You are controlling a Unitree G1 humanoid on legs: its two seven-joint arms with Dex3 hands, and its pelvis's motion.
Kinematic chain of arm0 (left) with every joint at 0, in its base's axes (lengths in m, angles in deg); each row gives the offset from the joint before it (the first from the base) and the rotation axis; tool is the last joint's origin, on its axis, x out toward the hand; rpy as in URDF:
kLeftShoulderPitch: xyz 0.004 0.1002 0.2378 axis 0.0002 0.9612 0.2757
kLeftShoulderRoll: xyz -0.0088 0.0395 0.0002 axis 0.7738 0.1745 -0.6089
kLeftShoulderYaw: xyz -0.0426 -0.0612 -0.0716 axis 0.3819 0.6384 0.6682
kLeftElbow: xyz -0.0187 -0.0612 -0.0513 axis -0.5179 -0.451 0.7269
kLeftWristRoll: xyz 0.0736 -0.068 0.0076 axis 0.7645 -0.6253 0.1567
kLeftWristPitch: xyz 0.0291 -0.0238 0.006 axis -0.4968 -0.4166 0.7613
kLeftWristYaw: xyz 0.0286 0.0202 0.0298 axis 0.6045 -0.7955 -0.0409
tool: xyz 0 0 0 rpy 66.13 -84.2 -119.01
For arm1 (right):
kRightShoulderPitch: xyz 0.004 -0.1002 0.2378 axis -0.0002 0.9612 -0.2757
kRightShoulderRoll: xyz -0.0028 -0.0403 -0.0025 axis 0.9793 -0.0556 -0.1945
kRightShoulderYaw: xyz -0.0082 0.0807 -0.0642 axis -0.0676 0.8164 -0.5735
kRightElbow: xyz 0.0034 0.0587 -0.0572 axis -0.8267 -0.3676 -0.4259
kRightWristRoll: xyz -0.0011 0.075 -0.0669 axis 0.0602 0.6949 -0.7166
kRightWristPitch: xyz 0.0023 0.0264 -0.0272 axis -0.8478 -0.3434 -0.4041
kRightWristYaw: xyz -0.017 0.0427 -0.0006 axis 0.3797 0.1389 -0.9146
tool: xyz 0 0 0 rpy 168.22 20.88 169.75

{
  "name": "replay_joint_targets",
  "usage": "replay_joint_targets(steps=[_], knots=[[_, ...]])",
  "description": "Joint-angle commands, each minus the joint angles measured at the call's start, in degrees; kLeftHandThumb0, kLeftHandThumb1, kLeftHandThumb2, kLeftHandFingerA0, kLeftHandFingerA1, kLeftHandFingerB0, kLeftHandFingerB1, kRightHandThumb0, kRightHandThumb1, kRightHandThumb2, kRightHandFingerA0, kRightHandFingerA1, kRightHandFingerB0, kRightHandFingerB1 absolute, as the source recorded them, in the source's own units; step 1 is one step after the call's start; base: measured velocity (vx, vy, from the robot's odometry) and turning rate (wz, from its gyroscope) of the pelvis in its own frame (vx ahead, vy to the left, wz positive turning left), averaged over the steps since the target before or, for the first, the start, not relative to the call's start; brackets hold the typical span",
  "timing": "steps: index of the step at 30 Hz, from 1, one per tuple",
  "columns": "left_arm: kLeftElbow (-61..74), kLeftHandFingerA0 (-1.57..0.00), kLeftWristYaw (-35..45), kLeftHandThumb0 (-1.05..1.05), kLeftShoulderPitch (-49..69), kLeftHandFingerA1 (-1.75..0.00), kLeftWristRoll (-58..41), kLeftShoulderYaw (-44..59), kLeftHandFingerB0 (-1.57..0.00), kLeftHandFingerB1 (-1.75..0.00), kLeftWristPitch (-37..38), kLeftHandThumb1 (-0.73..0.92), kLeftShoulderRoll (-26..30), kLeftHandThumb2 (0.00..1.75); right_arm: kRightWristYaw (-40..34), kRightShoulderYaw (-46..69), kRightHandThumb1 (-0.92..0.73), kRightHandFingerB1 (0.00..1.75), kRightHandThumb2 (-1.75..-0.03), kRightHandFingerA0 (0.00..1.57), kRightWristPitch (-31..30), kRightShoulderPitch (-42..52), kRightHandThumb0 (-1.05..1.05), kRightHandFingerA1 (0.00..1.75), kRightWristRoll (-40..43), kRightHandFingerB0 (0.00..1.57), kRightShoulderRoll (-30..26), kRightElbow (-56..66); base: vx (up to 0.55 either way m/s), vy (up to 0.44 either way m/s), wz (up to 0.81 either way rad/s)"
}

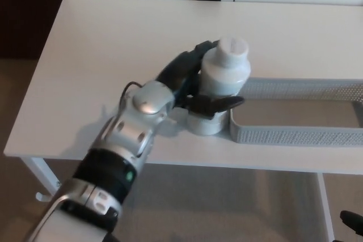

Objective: The robot walk up to a desk on which a bottle is kept on the left hand side and a container is kept on the right hand side. The robot uses its left hand to pick up the bottle and places it in the container.

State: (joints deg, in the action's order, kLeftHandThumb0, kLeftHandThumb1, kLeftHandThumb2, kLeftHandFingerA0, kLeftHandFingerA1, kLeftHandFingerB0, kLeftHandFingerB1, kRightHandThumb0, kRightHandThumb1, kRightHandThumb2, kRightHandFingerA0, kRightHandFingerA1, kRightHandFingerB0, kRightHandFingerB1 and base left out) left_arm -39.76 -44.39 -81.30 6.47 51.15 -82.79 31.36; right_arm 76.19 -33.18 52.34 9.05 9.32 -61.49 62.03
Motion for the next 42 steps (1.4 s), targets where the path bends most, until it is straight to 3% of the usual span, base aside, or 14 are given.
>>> replay_joint_targets(steps=[1, 3, 6, 14, 17, 18, 20, 21, 24, 35, 36, 37, 40, 42], knots=[[-10.2, -1.21, -15.6, -0.09, -8.4, -0.88, 8.1, -1.2, -0.88, -0.62, -3.2, 0.73, -3.2, 0.78, -0.5, 0.4, -0.48, 0.38, -0.55, 0.38, -2.3, -1.3, -0.57, 0.45, 1.1, 0.41, -0.3, 3.0, 0.00, 0.000, 0.00], [-10.8, -1.06, -16.0, -0.04, -8.1, -1.01, 8.4, -1.1, -0.85, -0.87, -1.7, 0.59, -2.1, 1.09, -0.2, 0.6, -0.48, 0.38, -0.55, 0.39, -2.8, -1.6, -0.57, 0.47, 1.5, 0.42, -0.7, 3.2, 0.00, 0.000, 0.00], [-12.2, -1.11, -17.3, -0.09, -8.4, -1.18, 9.0, -0.8, -0.74, -0.91, 0.5, 0.78, -0.3, 0.74, 0.1, 0.8, -0.48, 0.37, -0.56, 0.40, -3.1, -2.4, -0.58, 0.46, 1.4, 0.43, -1.3, 3.2, 0.00, 0.000, 0.00], [-11.5, -1.13, -16.0, -0.13, -7.9, -1.34, 7.8, 1.4, -0.84, -1.16, 4.6, 0.75, 3.6, 0.82, 0.2, 0.9, -0.47, 0.40, -0.55, 0.43, -3.2, -3.4, -0.59, 0.51, 1.1, 0.46, -1.6, 3.0, 0.00, 0.000, 0.00], [-7.2, -0.93, -15.0, -0.14, -7.5, -1.19, 6.0, 4.5, -0.77, -0.96, 5.0, 0.82, 6.3, 0.69, 0.5, 1.0, -0.49, 0.39, -0.56, 0.40, -3.0, -3.6, -0.59, 0.51, 1.1, 0.44, -1.8, 2.6, 0.00, 0.000, 0.00], [-6.3, -0.71, -15.4, -0.14, -7.6, -0.58, 6.2, 4.9, -0.74, -0.92, 4.7, 0.83, 6.7, 0.64, 0.4, 1.0, -0.49, 0.39, -0.56, 0.40, -3.0, -3.8, -0.60, 0.50, 1.0, 0.44, -1.9, 2.5, 0.00, 0.000, 0.00], [-5.3, -0.71, -15.7, -0.14, -7.8, -0.58, 6.5, 5.4, -0.74, -0.92, 4.1, 0.83, 7.1, 0.64, 0.4, 1.0, -0.49, 0.39, -0.56, 0.40, -3.0, -3.9, -0.60, 0.50, 0.9, 0.44, -2.0, 2.4, 0.00, 0.000, 0.00], [-2.0, -0.98, -16.5, -0.16, -8.6, -1.43, 5.5, 7.7, -0.75, -0.85, 3.5, 0.82, 8.2, 0.67, 0.3, 0.8, -0.49, 0.39, -0.56, 0.39, -2.8, -4.3, -0.63, 0.51, 0.3, 0.45, -2.3, 1.9, 0.00, 0.000, 0.00], [2.8, -1.05, -15.4, -0.14, -9.5, -1.39, 0.8, 12.7, -0.81, -1.09, 4.2, 0.79, 7.4, 0.70, 0.0, 0.3, -0.50, 0.38, -0.56, 0.39, -2.7, -4.5, -0.64, 0.49, -0.7, 0.44, -2.8, 1.6, 0.00, 0.000, 0.00], [18.8, -1.09, -11.3, -0.14, -8.1, -1.30, -2.4, 10.3, -0.88, -1.03, -2.6, 0.70, -5.3, 0.82, 0.2, -0.8, -0.50, 0.39, -0.56, 0.40, -2.0, -3.9, -0.63, 0.47, -1.2, 0.44, -2.6, 0.9, 0.00, 0.000, 0.00], [19.2, -1.12, -11.5, -0.15, -8.0, -1.25, -1.7, 9.5, -0.88, -1.01, -3.1, 0.72, -6.0, 0.81, 0.2, -0.8, -0.40, 0.51, -0.84, 0.35, -2.0, -4.0, -0.70, 0.56, -1.1, 0.40, -2.5, 0.8, 0.00, 0.000, 0.00], [19.6, -1.11, -11.5, -0.16, -7.9, -1.27, -0.5, 8.2, -0.86, -1.03, -3.9, 0.72, -6.8, 0.81, 0.1, -0.8, -0.50, 0.40, -0.56, 0.39, -1.8, -4.1, -0.65, 0.50, -1.1, 0.45, -2.4, 0.6, 0.00, 0.000, 0.00], [19.0, -1.10, -11.1, -0.16, -8.0, -1.26, 1.0, 5.4, -0.84, -1.03, -4.4, 0.70, -8.5, 0.83, 0.4, -0.9, -0.50, 0.38, -0.56, 0.39, -1.4, -4.2, -0.64, 0.47, -1.0, 0.43, -2.3, 0.0, 0.00, 0.000, 0.00], [17.1, -1.07, -11.2, -0.16, -7.7, -1.31, 1.8, 3.1, -0.86, -1.03, -3.0, 0.67, -10.5, 0.88, 0.1, -1.1, -0.41, 0.51, -0.85, 0.34, -1.0, -4.0, -0.70, 0.55, -1.5, 0.41, -2.5, 0.1, 0.00, 0.000, 0.00]])
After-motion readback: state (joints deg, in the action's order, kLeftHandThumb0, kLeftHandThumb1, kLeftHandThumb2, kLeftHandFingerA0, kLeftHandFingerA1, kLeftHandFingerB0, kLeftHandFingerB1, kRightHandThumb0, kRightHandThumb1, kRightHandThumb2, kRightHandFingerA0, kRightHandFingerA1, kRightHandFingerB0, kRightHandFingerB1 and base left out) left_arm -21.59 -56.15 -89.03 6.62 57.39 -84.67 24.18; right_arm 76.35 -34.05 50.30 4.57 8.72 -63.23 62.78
